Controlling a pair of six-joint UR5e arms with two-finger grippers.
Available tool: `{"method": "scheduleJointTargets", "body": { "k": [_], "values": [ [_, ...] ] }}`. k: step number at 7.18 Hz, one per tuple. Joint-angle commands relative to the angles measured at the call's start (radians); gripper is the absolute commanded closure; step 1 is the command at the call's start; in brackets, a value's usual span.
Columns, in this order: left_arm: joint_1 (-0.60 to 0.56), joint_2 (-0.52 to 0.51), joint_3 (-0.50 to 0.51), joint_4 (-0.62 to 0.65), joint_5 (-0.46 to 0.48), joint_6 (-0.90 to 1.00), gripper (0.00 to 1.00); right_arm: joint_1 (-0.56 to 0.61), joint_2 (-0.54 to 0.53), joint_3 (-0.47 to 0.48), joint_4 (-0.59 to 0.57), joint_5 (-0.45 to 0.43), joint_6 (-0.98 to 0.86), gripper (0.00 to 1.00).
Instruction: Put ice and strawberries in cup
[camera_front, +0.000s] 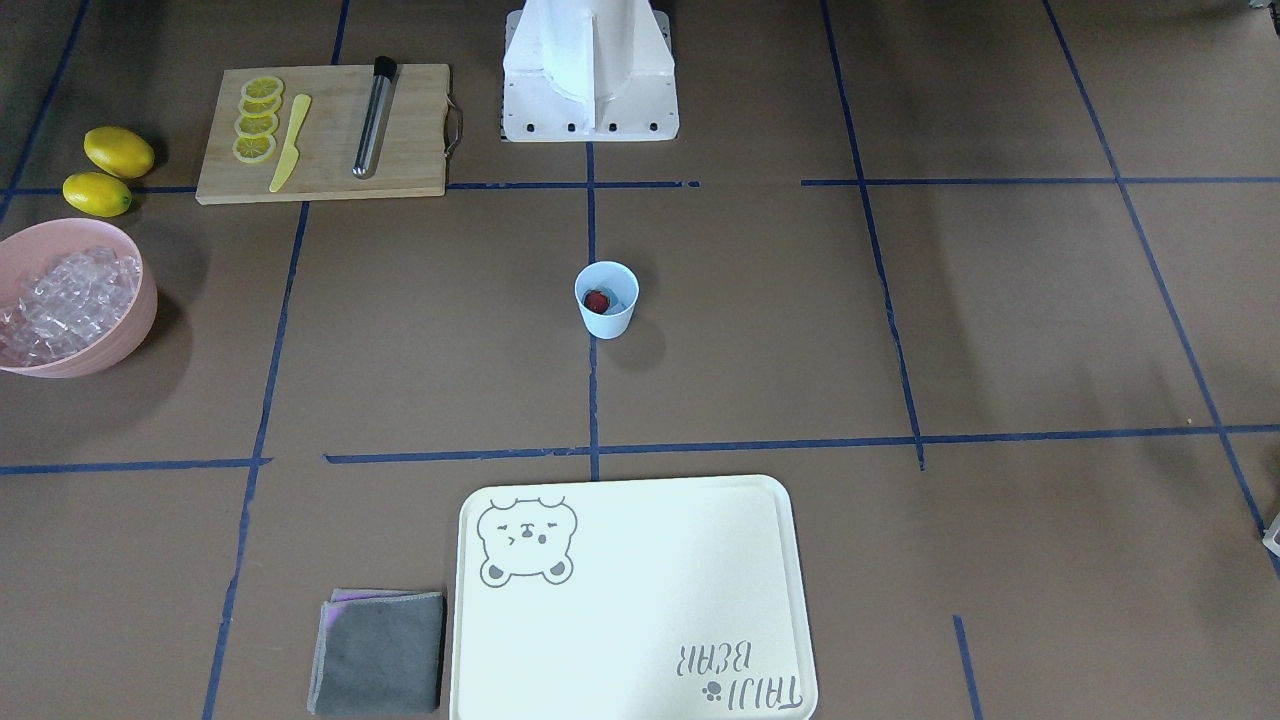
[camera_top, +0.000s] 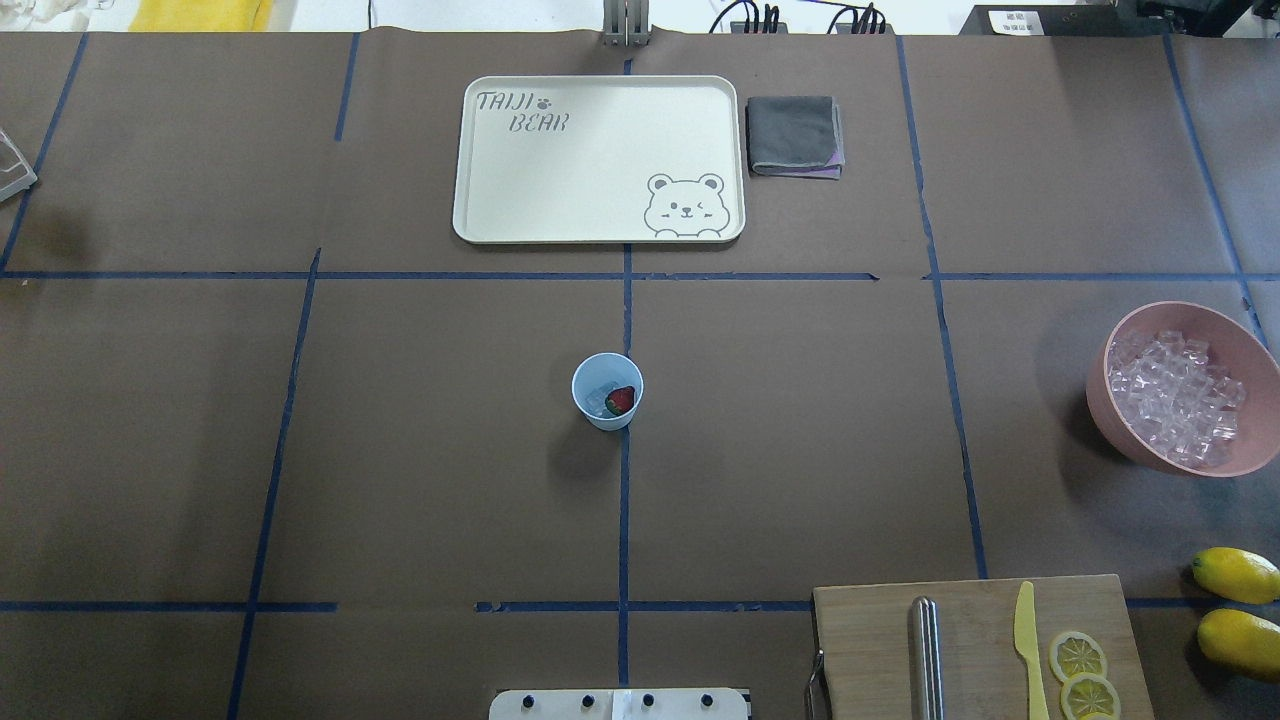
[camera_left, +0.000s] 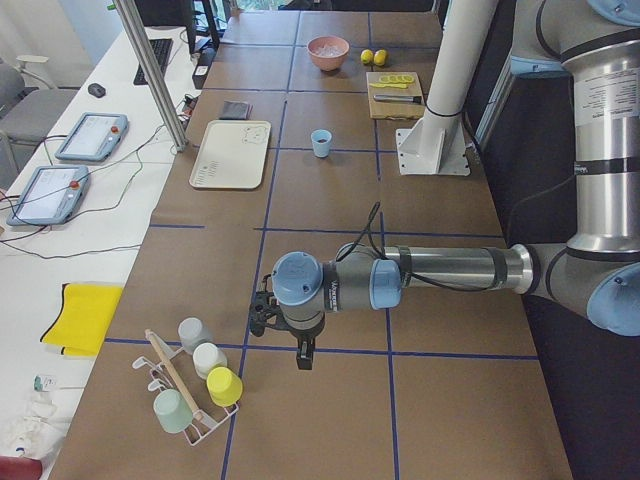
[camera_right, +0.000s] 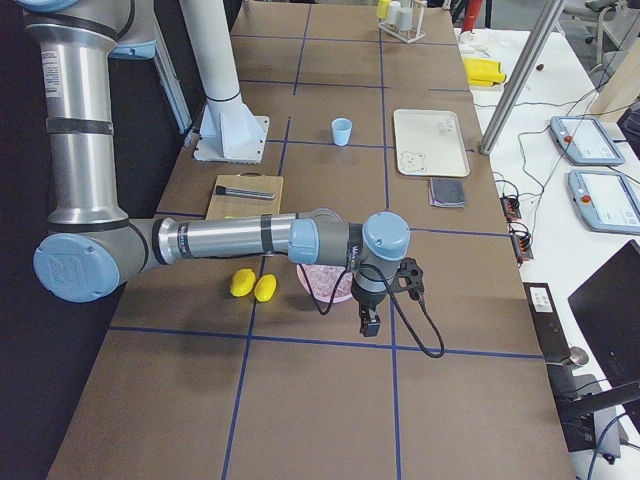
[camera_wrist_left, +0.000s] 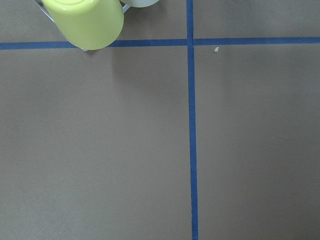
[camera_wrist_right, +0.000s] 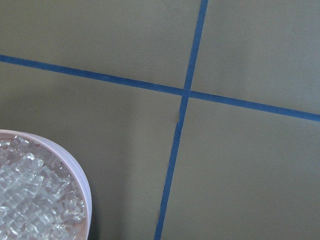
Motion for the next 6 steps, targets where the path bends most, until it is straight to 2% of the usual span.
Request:
{"method": "scheduleJointTargets", "body": {
  "k": [1,3,4,6],
  "values": [
    [0.000,0.006,-0.002,-0.011,0.008,0.010,0.00,0.000,0.000,-0.001,-0.001,-0.001,0.004,0.01],
    [-0.001,0.008,-0.034,-0.008,0.003,0.013,0.00,0.000,0.000,-0.001,0.000,-0.001,0.004,0.01],
    [-0.001,0.047,-0.069,-0.003,0.006,0.013,0.00,0.000,0.001,-0.001,-0.001,-0.001,0.006,0.01],
    [0.009,0.063,-0.091,0.049,0.014,0.013,0.00,0.000,0.001,-0.001,-0.001,0.001,0.006,0.01]
  ]
}}
